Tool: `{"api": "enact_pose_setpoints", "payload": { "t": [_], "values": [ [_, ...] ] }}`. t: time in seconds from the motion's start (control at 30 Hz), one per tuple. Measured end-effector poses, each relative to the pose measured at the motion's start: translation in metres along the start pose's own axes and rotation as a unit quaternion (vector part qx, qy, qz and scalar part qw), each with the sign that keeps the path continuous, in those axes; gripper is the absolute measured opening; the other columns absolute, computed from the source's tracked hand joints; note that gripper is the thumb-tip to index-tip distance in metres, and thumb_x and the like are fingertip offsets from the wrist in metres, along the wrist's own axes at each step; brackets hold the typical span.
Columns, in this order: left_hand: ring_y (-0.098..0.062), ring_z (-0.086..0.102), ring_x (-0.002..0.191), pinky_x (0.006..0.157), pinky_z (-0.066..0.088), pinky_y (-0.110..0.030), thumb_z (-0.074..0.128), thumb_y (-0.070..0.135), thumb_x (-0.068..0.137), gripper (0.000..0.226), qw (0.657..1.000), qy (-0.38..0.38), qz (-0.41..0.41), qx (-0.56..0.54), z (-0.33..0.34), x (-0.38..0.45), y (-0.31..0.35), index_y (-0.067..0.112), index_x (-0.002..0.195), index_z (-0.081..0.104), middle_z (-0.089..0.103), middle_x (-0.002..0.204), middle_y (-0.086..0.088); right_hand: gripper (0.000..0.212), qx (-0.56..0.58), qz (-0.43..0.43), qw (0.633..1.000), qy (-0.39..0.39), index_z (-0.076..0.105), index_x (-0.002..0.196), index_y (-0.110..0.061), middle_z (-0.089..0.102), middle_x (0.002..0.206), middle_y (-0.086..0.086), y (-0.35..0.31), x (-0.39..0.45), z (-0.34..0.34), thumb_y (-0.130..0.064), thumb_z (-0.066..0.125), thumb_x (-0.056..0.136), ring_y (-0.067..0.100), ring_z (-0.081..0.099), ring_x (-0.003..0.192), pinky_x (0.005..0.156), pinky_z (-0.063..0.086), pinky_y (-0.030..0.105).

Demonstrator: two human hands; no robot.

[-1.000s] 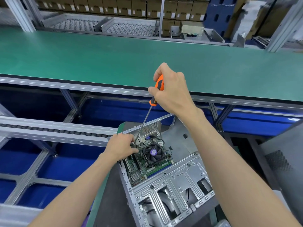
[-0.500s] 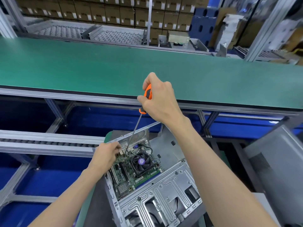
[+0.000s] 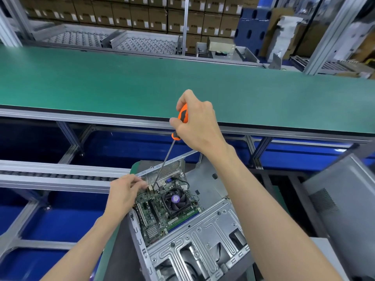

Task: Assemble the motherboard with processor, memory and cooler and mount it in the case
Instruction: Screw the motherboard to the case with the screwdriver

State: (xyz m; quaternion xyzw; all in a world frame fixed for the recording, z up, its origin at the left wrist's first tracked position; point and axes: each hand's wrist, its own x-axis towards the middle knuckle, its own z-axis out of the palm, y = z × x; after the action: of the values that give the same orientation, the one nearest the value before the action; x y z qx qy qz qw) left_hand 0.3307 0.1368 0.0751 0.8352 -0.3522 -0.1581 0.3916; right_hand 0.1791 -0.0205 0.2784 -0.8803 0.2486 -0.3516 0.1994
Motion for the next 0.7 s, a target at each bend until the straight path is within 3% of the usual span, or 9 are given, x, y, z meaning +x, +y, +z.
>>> {"api": "enact_pose_setpoints", "payload": {
  "t": [0.13,0.23,0.33,0.43,0.53,0.7],
  "values": [
    [0.005,0.068,0.068,0.055,0.047,-0.008,0.067,0.016,0.094,0.022,0.998,0.016,-0.012,-0.066,0.0,-0.005,0.003,0.031,0.077,0.069,0.072,0.066,0.018,0.026,-0.012,-0.006,1.0,0.021,0.047,0.096,-0.017,0.054,0.062,-0.006,0.002,-0.002,0.001,-0.016,0.069,0.083,0.023,0.057,0.063,0.063,0.05,0.04],
    [0.0,0.071,0.074,0.068,0.056,-0.021,0.069,0.015,0.093,0.018,0.996,0.019,-0.012,-0.089,-0.001,-0.004,0.005,0.03,0.084,0.071,0.073,0.07,0.016,0.027,-0.012,-0.009,1.0,0.022,0.046,0.097,-0.018,0.055,0.063,-0.005,0.003,-0.004,0.001,-0.019,0.069,0.083,0.021,0.054,0.063,0.061,0.046,0.036],
    [-0.003,0.072,0.078,0.077,0.056,-0.029,0.069,0.014,0.093,0.016,0.993,0.016,-0.007,-0.118,-0.004,-0.005,0.003,0.029,0.09,0.073,0.075,0.076,0.015,0.025,-0.004,0.002,1.0,0.03,0.046,0.094,-0.019,0.055,0.064,-0.004,0.007,-0.006,-0.003,-0.021,0.068,0.082,0.023,0.051,0.063,0.062,0.045,0.036],
    [-0.003,0.071,0.073,0.075,0.052,-0.027,0.068,0.016,0.093,0.017,0.992,0.009,-0.005,-0.124,-0.006,-0.009,0.002,0.03,0.084,0.073,0.074,0.073,0.011,0.025,0.017,0.039,0.998,0.042,0.046,0.092,-0.021,0.052,0.065,-0.005,0.013,-0.009,-0.01,-0.024,0.069,0.082,0.022,0.048,0.066,0.063,0.04,0.033],
    [-0.004,0.069,0.069,0.068,0.047,-0.025,0.066,0.023,0.095,0.023,0.991,0.009,-0.011,-0.135,-0.005,-0.014,0.007,0.03,0.074,0.073,0.073,0.071,0.007,0.024,0.052,0.081,0.994,0.057,0.05,0.092,-0.02,0.053,0.067,-0.004,0.019,-0.015,-0.016,-0.025,0.071,0.081,0.027,0.051,0.073,0.067,0.046,0.039],
    [-0.009,0.069,0.071,0.071,0.055,-0.031,0.066,0.028,0.094,0.015,0.983,0.031,-0.012,-0.178,-0.011,-0.035,0.012,0.032,0.082,0.074,0.073,0.075,0.005,0.022,0.069,0.12,0.985,0.1,0.054,0.089,-0.019,0.056,0.065,-0.002,0.026,-0.029,-0.024,-0.025,0.074,0.08,0.02,0.055,0.067,0.06,0.047,0.033]
  ]
}}
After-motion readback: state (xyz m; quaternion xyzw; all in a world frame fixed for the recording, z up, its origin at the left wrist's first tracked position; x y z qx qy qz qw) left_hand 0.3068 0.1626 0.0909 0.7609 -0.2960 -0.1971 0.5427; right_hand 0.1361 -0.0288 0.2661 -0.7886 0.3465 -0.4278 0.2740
